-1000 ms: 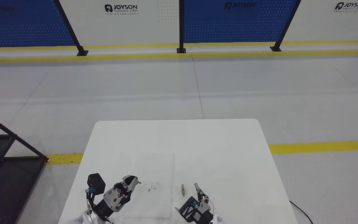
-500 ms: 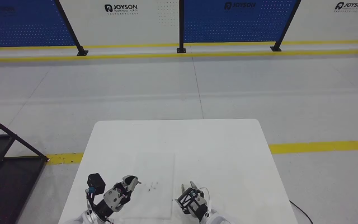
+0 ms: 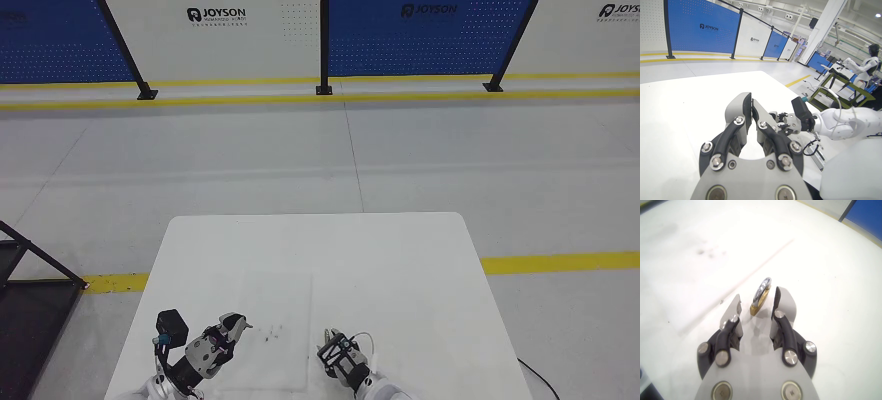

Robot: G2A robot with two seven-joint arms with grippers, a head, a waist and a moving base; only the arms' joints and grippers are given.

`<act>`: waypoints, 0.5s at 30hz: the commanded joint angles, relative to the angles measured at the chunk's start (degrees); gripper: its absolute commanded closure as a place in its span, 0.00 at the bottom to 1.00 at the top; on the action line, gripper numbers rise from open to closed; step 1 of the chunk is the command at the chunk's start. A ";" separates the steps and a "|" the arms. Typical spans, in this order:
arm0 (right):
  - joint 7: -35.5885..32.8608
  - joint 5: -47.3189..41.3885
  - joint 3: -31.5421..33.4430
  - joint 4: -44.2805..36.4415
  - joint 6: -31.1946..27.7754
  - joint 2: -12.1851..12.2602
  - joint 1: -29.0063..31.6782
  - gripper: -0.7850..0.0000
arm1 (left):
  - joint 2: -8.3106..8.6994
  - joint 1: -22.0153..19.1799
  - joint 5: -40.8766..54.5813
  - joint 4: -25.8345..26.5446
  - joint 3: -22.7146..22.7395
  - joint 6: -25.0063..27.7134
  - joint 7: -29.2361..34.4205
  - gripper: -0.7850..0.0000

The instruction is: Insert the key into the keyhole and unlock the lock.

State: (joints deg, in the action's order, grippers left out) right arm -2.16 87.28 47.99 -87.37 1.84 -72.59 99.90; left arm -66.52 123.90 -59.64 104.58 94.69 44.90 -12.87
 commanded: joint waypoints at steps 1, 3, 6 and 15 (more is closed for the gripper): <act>0.06 -0.12 -0.35 0.41 0.24 -0.14 -0.36 0.56 | 0.00 0.00 0.00 0.00 0.00 0.00 0.00 1.00; -0.03 -0.35 -0.75 0.91 0.47 -0.31 -0.78 0.58 | 0.00 0.00 0.00 0.00 0.00 0.00 0.00 1.00; 0.00 -0.73 -1.20 1.55 1.05 -0.58 -1.45 0.67 | 0.00 0.00 0.00 0.00 0.00 0.00 0.00 1.00; 0.64 -1.38 -1.63 2.13 1.92 -0.91 -2.16 1.00 | 0.00 0.00 0.00 0.00 0.00 0.00 0.00 1.00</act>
State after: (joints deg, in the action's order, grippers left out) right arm -1.56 85.96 46.37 -85.16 3.78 -73.49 97.76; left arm -66.52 123.90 -59.64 104.58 94.69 44.90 -12.87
